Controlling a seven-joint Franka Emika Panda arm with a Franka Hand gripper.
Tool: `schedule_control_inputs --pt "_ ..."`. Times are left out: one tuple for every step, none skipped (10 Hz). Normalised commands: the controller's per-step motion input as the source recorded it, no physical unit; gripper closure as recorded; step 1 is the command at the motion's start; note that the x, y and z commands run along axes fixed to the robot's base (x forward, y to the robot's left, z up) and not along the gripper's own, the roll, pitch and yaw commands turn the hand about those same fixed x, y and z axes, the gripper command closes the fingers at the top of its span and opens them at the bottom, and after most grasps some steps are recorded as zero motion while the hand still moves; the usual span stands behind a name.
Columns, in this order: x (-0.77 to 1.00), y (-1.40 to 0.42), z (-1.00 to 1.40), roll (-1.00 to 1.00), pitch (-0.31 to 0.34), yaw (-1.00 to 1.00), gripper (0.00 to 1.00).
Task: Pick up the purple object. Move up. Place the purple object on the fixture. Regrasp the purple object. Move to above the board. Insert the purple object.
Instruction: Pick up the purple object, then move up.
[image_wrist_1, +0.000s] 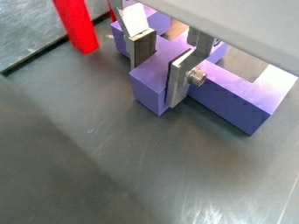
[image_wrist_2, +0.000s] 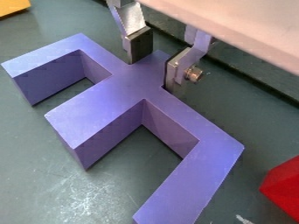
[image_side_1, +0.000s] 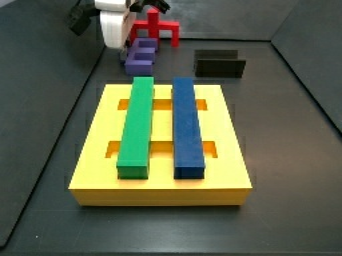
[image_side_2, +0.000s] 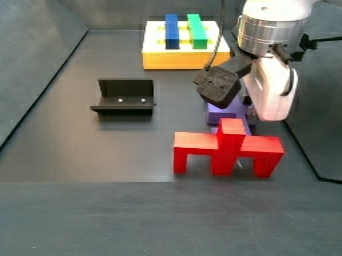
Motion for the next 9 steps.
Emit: schedule_control_inputs --pt "0.00 0.00 0.00 0.00 0.000 0.00 1.00" --pt "0.00 0.00 0.00 0.00 0.000 0.00 1.00" --pt "0.00 0.00 0.00 0.00 0.000 0.00 1.00" --pt "0.00 0.00 0.00 0.00 0.000 0.00 1.00" --pt "0.00 0.00 0.00 0.00 0.000 0.00 1.00" --pt "0.00 0.00 0.00 0.00 0.000 0.00 1.00" --pt "0.00 0.00 0.00 0.00 0.000 0.00 1.00" --pt "0.00 0.00 0.83 0.00 0.000 0.00 1.00" --pt "-0.08 -0.03 0.82 -0.01 0.022 0.04 1.00"
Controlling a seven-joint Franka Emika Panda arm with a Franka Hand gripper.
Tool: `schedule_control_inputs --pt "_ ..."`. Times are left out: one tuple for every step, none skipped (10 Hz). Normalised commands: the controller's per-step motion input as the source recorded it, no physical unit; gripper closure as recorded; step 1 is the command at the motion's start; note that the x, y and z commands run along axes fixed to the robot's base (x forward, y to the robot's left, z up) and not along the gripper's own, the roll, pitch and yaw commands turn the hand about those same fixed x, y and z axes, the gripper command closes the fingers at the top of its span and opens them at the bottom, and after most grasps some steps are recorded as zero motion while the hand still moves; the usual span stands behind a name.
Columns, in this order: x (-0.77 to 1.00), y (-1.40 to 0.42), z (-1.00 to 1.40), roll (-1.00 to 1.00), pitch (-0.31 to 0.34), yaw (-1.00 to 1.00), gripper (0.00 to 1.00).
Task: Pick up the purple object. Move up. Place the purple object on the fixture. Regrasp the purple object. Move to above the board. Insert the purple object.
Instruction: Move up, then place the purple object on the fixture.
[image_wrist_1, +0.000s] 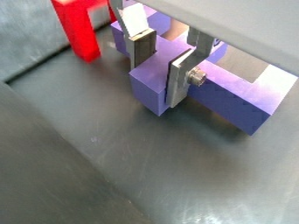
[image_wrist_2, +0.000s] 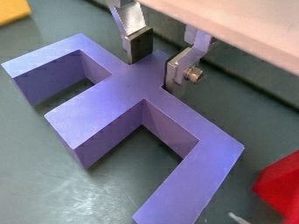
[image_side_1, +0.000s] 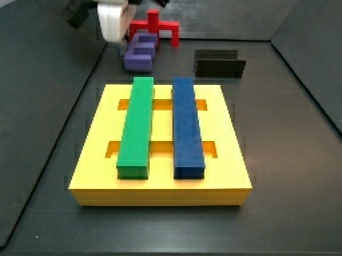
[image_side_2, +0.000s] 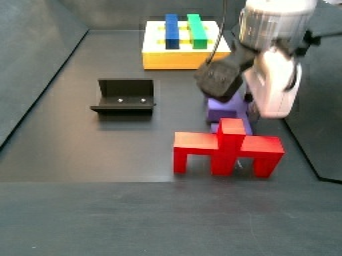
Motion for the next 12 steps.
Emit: schedule_control_inputs --pt "-0.11 -0.03 0.68 0.00 0.055 0.04 1.00" --pt "-0.06 0.00 0.33 0.06 0.036 0.01 1.00" --pt "0.00 0.00 0.00 -0.01 0.000 0.00 1.00" --pt "0.00 0.00 -0.01 -0.01 0.000 0.00 1.00" --pt "0.00 0.00 -0.01 -0.01 0.000 0.00 1.00" --pt "0.00 0.00 -0.01 -0.02 0.000 0.00 1.00" --pt "0.00 0.00 -0.01 -0.02 0.000 0.00 1.00" --pt "0.00 0.00 -0.01 -0.03 0.000 0.00 1.00" --pt "0.00 0.00 -0.01 -0.02 0.000 0.00 1.00" --pt "0.00 0.00 -0.01 -0.02 0.000 0.00 1.00" --pt "0.00 0.00 0.00 -0.01 0.000 0.00 1.00" --pt "0.00 0.00 0.00 -0.01 0.000 0.00 1.00"
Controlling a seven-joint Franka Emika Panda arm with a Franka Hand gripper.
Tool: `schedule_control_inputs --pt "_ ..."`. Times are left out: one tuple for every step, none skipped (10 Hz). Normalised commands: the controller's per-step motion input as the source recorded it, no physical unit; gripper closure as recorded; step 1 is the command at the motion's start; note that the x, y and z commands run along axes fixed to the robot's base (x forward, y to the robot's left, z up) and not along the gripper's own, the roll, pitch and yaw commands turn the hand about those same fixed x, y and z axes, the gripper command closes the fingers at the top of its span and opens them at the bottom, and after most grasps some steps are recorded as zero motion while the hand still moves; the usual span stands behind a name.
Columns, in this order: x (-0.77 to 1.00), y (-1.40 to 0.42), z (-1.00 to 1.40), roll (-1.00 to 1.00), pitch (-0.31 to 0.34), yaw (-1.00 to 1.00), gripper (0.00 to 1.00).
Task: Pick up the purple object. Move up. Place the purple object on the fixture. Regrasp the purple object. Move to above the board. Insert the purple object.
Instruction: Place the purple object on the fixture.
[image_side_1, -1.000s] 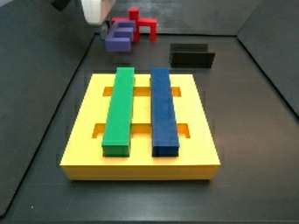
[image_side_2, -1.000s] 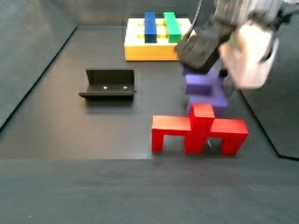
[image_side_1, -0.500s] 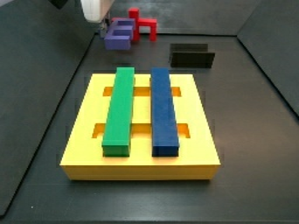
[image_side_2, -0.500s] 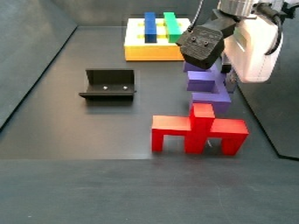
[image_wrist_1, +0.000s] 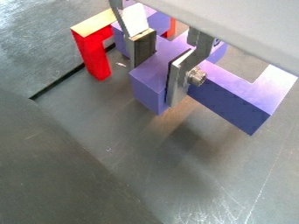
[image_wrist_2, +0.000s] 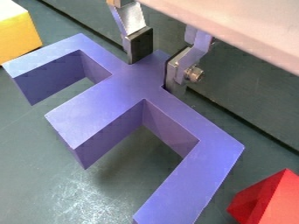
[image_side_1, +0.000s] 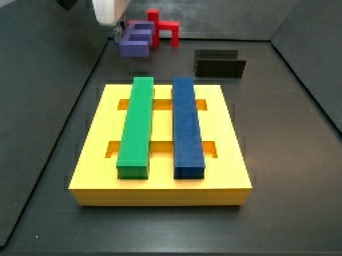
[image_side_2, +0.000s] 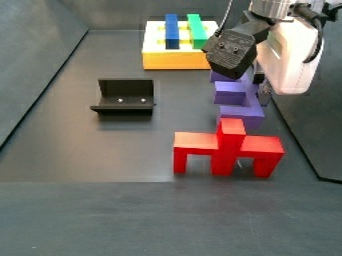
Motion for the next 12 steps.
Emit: schedule_control_inputs --pt "0.00 0.00 -0.03 -0.06 0.000 0.00 1.00" --pt "0.04 0.00 0.00 0.01 0.000 0.00 1.00" --pt "0.15 -0.04 0.00 0.18 0.023 0.00 1.00" --pt "0.19 -0.12 0.00 0.31 0.000 0.00 1.00" --pt "0.16 -0.09 0.07 0.27 0.057 0.07 1.00" --pt "0.19 -0.15 0.13 0.34 0.114 0.17 1.00" --pt "0.29 -0.21 0.19 0.49 0.149 0.25 1.00" --pt "0.33 -0.25 0.23 0.60 0.191 0.27 1.00" --pt "0.38 -0.25 0.30 0.59 0.231 0.29 1.00" --pt "0.41 -0.25 0.29 0.57 0.249 0.31 1.00" --pt "0.45 -0.22 0.27 0.53 0.260 0.31 1.00" --pt "0.51 -0.18 0.24 0.44 0.289 0.32 1.00"
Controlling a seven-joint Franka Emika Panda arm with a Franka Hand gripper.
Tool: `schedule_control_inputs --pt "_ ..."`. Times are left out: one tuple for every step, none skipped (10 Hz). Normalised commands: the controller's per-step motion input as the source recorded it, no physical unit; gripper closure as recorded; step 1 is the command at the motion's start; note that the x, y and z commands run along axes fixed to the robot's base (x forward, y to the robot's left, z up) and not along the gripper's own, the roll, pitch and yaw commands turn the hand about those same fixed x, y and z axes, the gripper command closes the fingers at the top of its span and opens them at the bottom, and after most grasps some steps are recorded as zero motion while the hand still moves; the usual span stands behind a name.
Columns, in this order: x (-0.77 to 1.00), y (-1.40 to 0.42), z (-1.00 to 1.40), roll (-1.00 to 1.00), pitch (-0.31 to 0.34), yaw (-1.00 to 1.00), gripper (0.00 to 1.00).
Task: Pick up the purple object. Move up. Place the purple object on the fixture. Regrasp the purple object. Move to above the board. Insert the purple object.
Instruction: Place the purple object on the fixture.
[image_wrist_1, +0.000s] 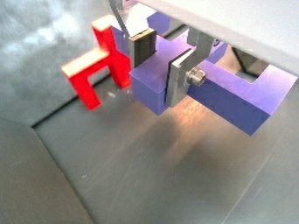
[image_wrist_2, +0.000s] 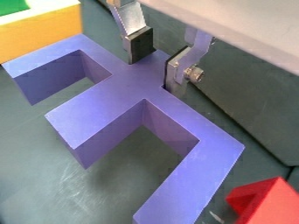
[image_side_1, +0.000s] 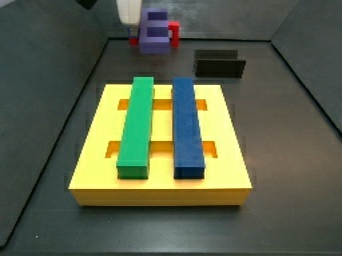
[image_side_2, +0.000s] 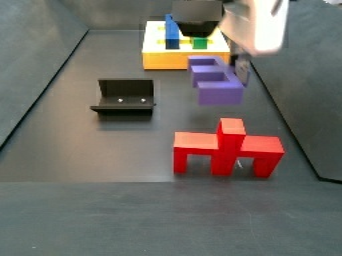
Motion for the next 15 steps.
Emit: schedule_control_inputs --pt "0.56 -0.10 0.18 0.29 0.309 0.33 1.00" --pt "0.67 0.01 0.00 0.00 0.237 0.36 1.00" --pt "0.69 0.01 0.00 0.00 0.186 0.39 1.00" --pt "0.68 0.00 0.00 0.00 0.191 0.44 1.00" --pt "0.69 0.00 0.00 0.09 0.203 0.43 1.00" --pt "0.73 0.00 0.00 0.14 0.226 0.45 1.00" --pt "0.73 0.00 0.00 0.19 0.246 0.52 1.00" --pt "0.70 -0.01 0.00 0.23 0.246 0.54 1.00" --pt "0.70 -0.01 0.00 0.22 0.251 0.54 1.00" --pt "0.68 -0.05 0.00 0.11 0.266 0.55 1.00" --pt "0.61 -0.09 0.00 0.00 0.263 0.55 1.00" --pt "0.54 -0.23 0.00 -0.19 0.109 0.53 1.00" --pt "0.33 -0.24 0.09 -0.35 0.003 0.58 1.00" --pt "0.28 -0.26 0.11 -0.37 0.009 0.61 1.00" --pt "0.33 -0.21 0.08 -0.28 0.046 0.62 1.00"
